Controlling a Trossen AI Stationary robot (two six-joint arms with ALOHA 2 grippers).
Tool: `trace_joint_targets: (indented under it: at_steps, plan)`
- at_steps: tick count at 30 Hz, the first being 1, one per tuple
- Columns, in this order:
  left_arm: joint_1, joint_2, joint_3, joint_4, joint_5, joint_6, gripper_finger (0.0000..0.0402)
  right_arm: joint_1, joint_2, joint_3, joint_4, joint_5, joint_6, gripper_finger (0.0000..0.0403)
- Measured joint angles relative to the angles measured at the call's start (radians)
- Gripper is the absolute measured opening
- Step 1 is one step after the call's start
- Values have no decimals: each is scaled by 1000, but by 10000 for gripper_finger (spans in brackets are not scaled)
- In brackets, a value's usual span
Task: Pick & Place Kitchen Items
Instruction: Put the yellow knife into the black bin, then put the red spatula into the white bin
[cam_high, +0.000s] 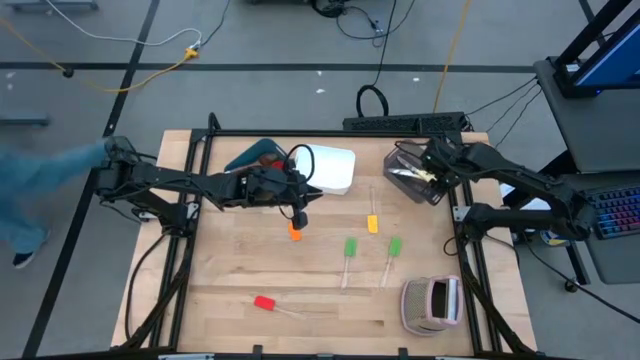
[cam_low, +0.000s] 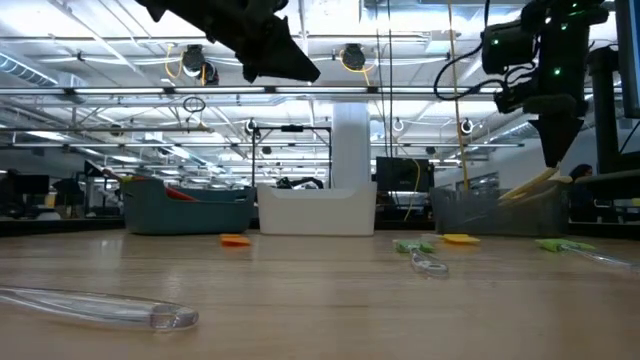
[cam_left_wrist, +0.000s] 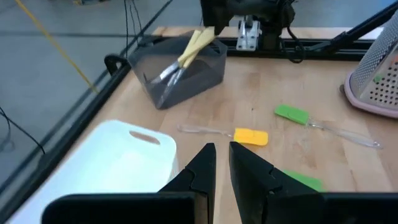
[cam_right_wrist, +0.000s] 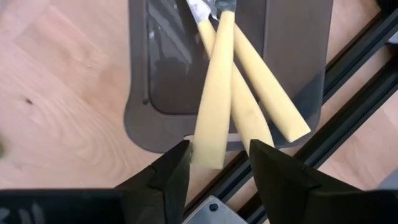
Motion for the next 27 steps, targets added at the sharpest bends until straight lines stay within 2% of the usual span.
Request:
trace_joint_targets:
  at_steps: [9, 15, 18, 21, 27]
  plan:
    - [-3, 0, 0, -162, 0, -141, 49, 80, -117, 0, 14, 0, 30, 156]
    - [-19, 0, 0, -262, 0, -410, 49, 129, -171, 0, 136, 0, 44, 155]
    - [-35, 0, 0, -307, 0, -484, 49, 147, -183, 0, 214, 0, 21, 155]
    - [-59, 13, 0, -342, 0, -501, 49, 162, -184, 0, 289, 0, -14, 155]
    - [-127, 38, -2, -459, 65, -400, 49, 192, -175, 0, 466, 0, -58, 155]
